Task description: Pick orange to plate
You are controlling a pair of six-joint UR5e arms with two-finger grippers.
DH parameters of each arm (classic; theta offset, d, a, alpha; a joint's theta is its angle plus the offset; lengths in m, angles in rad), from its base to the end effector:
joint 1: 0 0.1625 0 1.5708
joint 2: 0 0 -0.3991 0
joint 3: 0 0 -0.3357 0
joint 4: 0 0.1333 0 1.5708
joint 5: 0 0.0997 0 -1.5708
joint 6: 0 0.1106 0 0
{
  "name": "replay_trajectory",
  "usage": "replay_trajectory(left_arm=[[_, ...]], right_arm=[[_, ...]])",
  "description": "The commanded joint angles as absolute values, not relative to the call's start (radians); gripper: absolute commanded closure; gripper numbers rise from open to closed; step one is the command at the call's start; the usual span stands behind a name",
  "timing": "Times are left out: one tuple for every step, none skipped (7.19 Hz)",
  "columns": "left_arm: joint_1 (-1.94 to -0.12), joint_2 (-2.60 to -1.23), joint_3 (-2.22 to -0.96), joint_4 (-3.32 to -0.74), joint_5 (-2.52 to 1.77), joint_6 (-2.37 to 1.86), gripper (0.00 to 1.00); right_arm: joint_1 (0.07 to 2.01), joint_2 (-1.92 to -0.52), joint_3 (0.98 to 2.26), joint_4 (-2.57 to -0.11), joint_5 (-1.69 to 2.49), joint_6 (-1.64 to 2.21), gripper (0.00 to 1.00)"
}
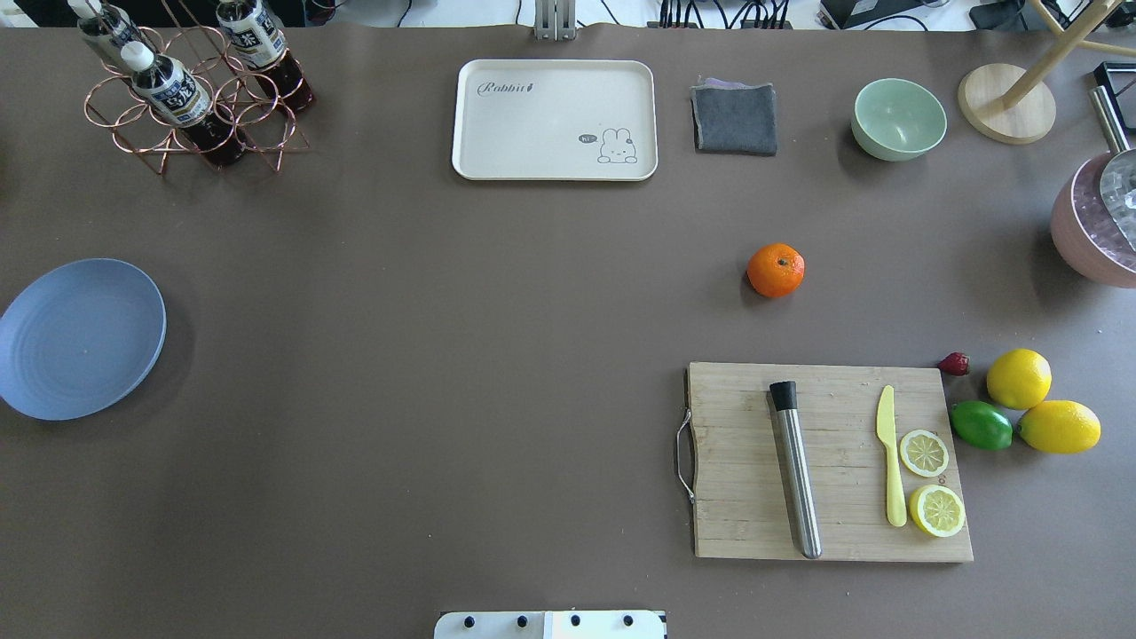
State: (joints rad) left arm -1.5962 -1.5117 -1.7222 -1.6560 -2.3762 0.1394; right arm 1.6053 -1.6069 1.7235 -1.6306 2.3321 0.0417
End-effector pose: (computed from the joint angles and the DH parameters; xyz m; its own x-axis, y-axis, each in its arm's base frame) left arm -0.0643 -0.4209 0.5878 0.6926 0.2454 -0.6784 -0.0719 0.9592 0.2735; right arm 0.0716 -0.4209 0.5966 0.7228 0.0274 0.6905 -0.0646 0.9975 0.0280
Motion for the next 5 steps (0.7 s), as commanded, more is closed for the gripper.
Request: replay_trajectory(left_arm=[[-1.6, -1.508, -1.717, -1.655, -2.373, 0.129, 0.02], [-1.603, -1.508, -1.718, -1.654, -2.372, 0.129, 0.02], [-1.603, -1.511, -1.718, -1.654, -2.37, 0.129, 0.02], [-1.601, -1.512, -1.718, -1.654, -2.37, 0.129, 0.02], [-1.601, -1.513, -1.72, -1.654, -2.356, 0.129, 0.02]], right_arm=[[1.601, -1.605, 1.726, -1.632, 2.344, 0.044, 0.0], [1.601, -1.603, 1.726, -1.632, 2.342, 0.051, 0.0], [1.6, -1.603, 1.729, -1.631, 2.342, 0.069, 0.0], [1.6, -1.603, 1.738, -1.631, 2.344, 0.078, 0.0], [1.6, -1.603, 1.756, -1.631, 2.353, 0.078, 0.0]])
